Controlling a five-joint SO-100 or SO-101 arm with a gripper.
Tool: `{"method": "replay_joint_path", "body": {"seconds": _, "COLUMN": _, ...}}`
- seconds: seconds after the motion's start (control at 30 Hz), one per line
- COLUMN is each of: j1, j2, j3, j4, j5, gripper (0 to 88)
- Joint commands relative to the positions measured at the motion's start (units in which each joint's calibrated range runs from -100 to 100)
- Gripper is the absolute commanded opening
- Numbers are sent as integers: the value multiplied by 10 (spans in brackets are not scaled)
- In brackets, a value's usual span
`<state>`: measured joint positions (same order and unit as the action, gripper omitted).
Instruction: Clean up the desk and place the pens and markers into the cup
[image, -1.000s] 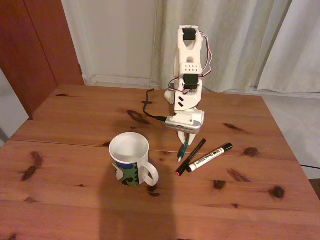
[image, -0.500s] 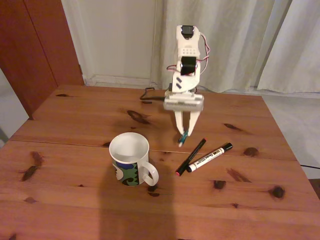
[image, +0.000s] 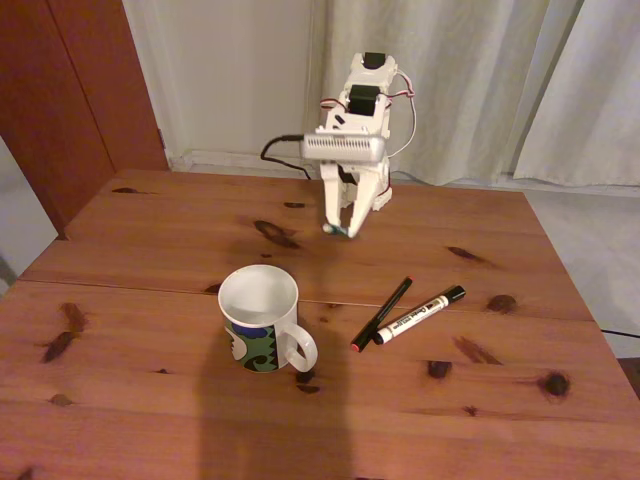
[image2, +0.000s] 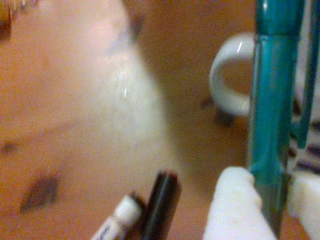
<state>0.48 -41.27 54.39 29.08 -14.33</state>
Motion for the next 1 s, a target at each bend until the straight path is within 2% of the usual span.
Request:
{"method": "replay_joint_path", "body": {"seconds": 0.0, "j1": 20, "j2": -28, "j3": -14, "j4": -59, "j5": 4, "gripper": 8}}
{"method": "replay_joint_path", "body": {"seconds": 0.23, "j1": 54, "j2": 2, "j3": -14, "j4": -172, "j5": 0, "gripper": 8}}
{"method": "replay_joint_path", "body": {"seconds": 0.4, "j1": 62, "j2": 47, "j3": -41, "j4": -235, "j5": -24, "gripper": 8}}
{"method": "replay_joint_path", "body": {"seconds": 0.97, "j1": 91, "j2": 234, "j3": -241, "j4": -240, "j5": -28, "gripper": 8}}
